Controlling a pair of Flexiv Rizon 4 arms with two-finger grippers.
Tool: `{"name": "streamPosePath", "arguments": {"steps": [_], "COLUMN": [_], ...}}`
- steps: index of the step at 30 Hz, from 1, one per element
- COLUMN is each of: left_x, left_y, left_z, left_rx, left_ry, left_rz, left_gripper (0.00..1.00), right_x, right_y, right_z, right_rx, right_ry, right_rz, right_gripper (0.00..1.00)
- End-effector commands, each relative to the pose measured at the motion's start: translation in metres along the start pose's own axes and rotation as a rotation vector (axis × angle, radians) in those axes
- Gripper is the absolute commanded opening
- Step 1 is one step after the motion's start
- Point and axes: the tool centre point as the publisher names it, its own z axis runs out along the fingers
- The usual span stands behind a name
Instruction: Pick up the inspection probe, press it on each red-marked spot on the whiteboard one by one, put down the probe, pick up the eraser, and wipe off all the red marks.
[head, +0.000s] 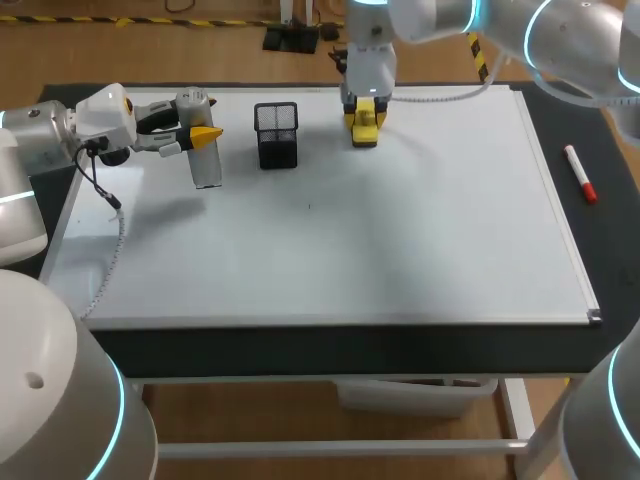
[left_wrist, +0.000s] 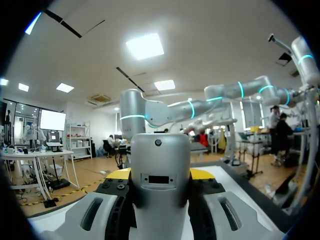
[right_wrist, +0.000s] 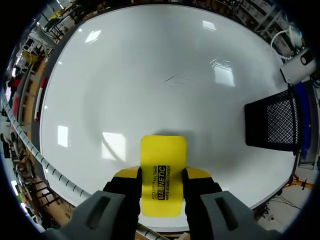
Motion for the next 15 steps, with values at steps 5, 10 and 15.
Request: {"name": "streamPosePath", "arguments": {"steps": [5, 10, 15], "left_x": [0.0002, 0.0002, 0.0002], "left_y": [-0.0007, -0.0007, -0.0007], "left_z": [0.0001, 0.0001, 0.0001], "left_rx": [0.000, 0.000, 0.000], "left_ry": [-0.001, -0.001, -0.001], "left_rz": [0.001, 0.001, 0.001], "left_gripper": [0.00, 0.00, 0.00], "right_x": [-0.0004, 0.0022, 0.0066], "right_y": [-0.0053, -0.0048, -0.0014], "right_z": [0.0007, 0.0016, -0.0014], "right_rx": [-0.011, -0.014, -0.009], "right_ry": [0.009, 0.013, 0.019], "right_rz": [0.003, 0.015, 0.035], "right_gripper": [0.00, 0.09, 1.00]}}
